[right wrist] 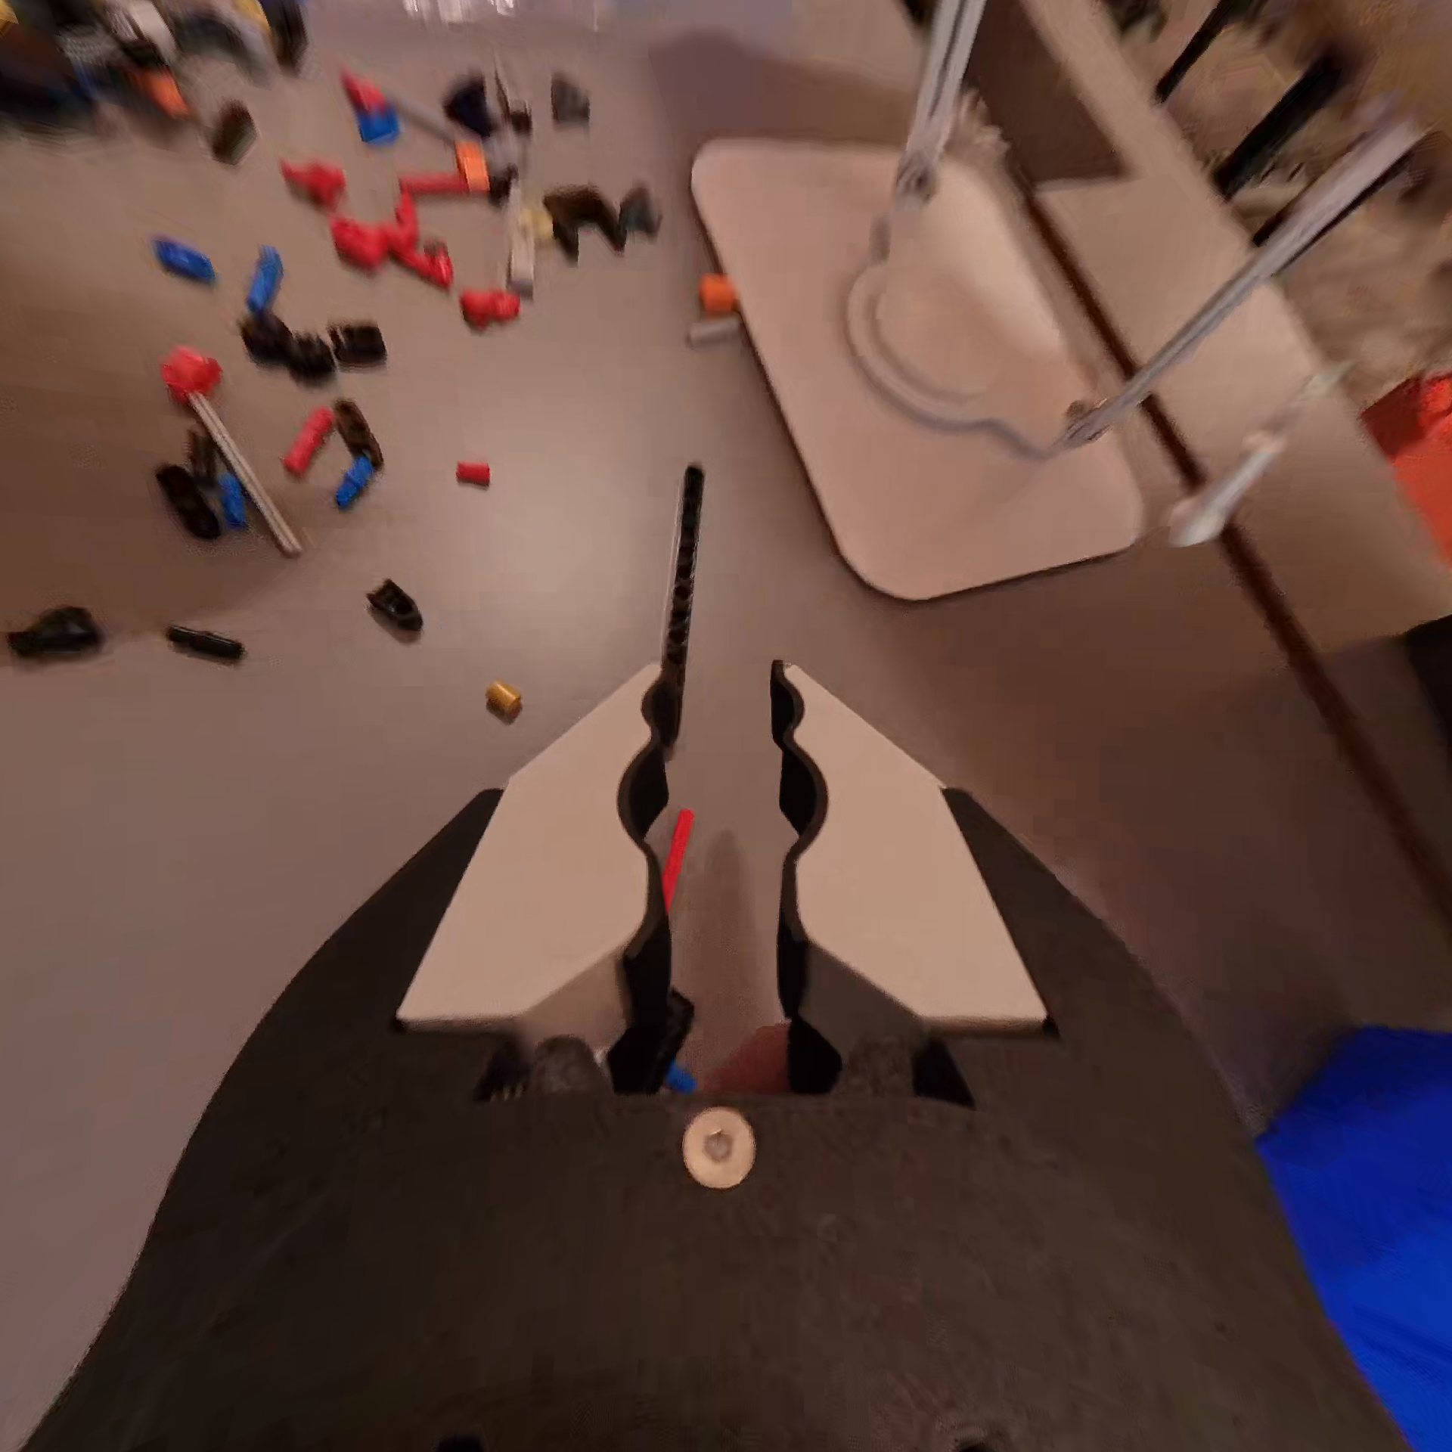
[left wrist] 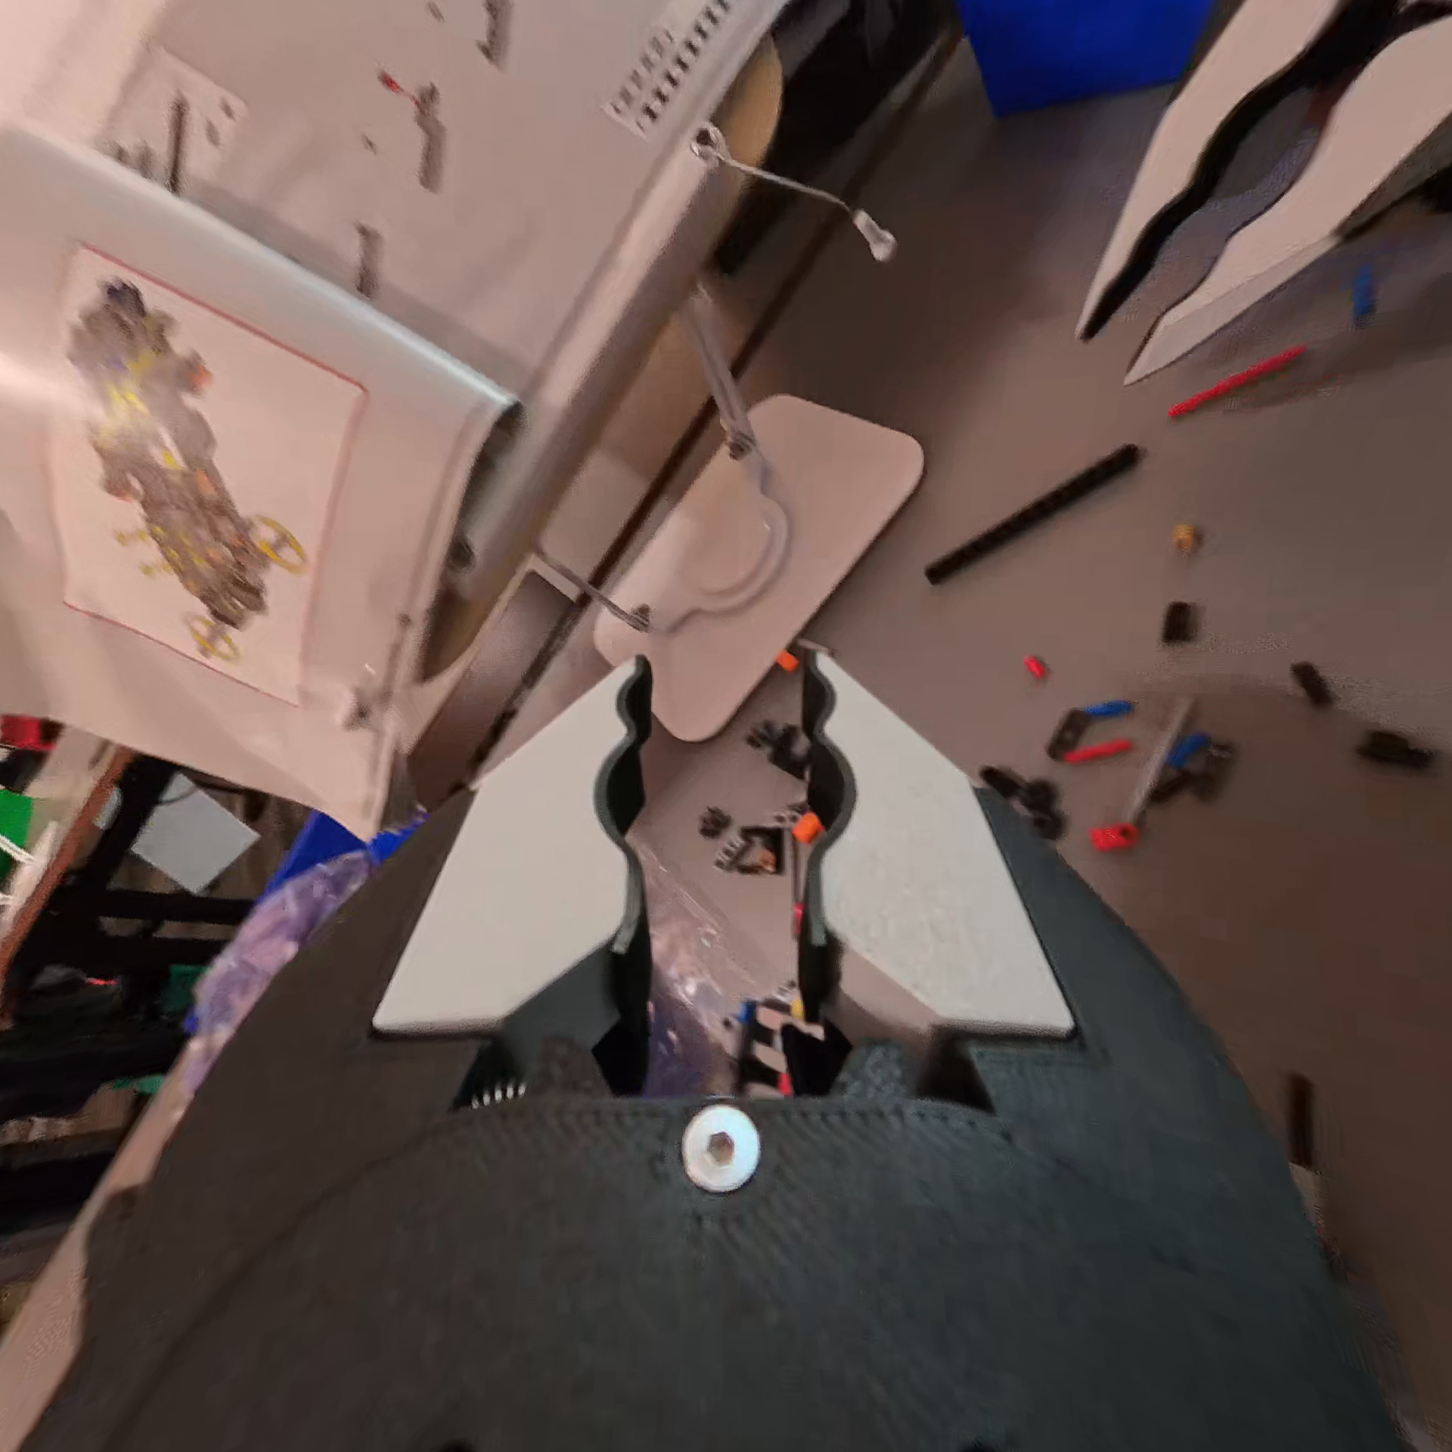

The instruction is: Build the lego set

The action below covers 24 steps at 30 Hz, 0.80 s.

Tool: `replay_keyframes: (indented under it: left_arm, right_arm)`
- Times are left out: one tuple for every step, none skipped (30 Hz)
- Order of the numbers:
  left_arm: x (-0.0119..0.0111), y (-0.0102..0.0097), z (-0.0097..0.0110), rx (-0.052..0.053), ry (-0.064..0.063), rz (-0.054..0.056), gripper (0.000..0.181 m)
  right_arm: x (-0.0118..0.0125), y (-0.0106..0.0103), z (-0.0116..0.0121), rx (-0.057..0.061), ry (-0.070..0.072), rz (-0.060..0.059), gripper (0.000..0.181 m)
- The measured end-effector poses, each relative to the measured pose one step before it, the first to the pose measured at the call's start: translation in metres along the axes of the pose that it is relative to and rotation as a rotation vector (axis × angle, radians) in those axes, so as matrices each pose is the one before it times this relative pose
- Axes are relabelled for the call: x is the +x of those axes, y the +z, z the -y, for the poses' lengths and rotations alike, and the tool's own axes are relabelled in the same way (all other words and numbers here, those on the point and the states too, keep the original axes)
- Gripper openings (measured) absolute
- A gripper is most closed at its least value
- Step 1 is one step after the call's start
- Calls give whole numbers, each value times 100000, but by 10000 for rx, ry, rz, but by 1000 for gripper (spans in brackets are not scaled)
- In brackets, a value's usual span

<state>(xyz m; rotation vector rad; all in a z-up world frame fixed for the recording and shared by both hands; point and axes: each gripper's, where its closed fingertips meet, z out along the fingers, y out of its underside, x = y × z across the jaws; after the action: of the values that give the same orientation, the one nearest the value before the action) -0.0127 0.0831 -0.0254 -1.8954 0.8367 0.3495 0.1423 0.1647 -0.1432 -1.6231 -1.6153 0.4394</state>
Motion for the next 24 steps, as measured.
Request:
replay_keyframes:
  left_arm:
    - [896, -212, -654, -60, -214, -172, 35]
    - [857, -139, -630, -67, -193, -162, 35]
    - [763, -98, -535, -47, -129, -108, 35]
    - [627, -98, -464, -27, -65, -37, 35]
    - [481, -102, -440, -49, -62, -10, 35]
    - [392, -137, -297, 5, -96, -21, 35]
    - [343, -148, -135, 85, -153, -46, 34]
    - [280, -119, -40, 106, -203, -56, 33]
    - [236, -69, 5, 104, -197, -45, 33]
    - [281, -4, 7, 78, -132, -54, 33]
    - [313, 69, -53, 30, -54, -57, 33]
    - [238, 104, -64, 1, 4, -5, 33]
    - [335, 135, -21, 7, 41, -53, 33]
    - [502, 139, 20, -32, 54, -169, 33]
    - [380, 74, 76, -27, 47, -92, 34]
    - [236, -27, 155, 27, 20, -5, 34]
    - [313, -115, 154, 39, -14, -70, 35]
    - [347, -165, 131, 49, -62, -102, 35]
    - [350, -191, 101, 69, -73, -85, 35]
    - [425, -169, 50, 64, -66, -115, 35]
    - [603, -138, -42, 20, -50, -201, 35]
    - [660, -100, -152, -30, -15, -209, 35]
    - [601, -69, -237, -67, 20, -144, 35]
    - [550, -26, -288, -77, 30, -94, 35]
  right_arm:
    - [-357, 1270, -691, -401, -17, 93, 23]
    - [-201, 1213, -567, -333, 29, 63, 22]
    - [-126, 1135, -702, -401, 54, 85, 23]
    - [-147, 842, -330, -195, 87, 119, 16]
    - [-190, 366, 218, 118, 229, 198, 13]
    - [-217, 202, 120, 29, 278, 288, 6]
    - [-50, 69, 46, -14, 235, 206, 5]
    - [113, 0, -7, -40, 90, 66, 5]
    - [124, -9, -2, 25, -76, -25, 5]
    - [87, -91, 44, 78, -44, -56, 5]
    - [185, -319, 217, 187, 33, -128, 5]
    - [-25, -522, 357, 256, -13, -9, 5]
    - [-170, -697, 425, 276, -99, 63, 5]
    - [-116, -824, 271, 156, -161, -13, 5]
    - [-156, -951, 184, 113, -276, -14, 5]
    - [-447, -995, 64, 91, -375, 133, 5]
    - [-537, -1000, -93, 28, -400, 173, 5]
    - [-681, -1013, -197, 13, -451, 223, 5]
    - [-1169, -1018, -136, 88, -548, 467, 5]
    - [-1365, -904, -178, 76, -485, 547, 5]
    - [-1257, -733, -330, -48, -418, 456, 5]
    - [-1399, -563, -376, -76, -548, 477, 5]
    - [-1392, -370, -255, -13, -542, 450, 5]
    - [-1327, -165, -217, -54, -316, 504, 5]
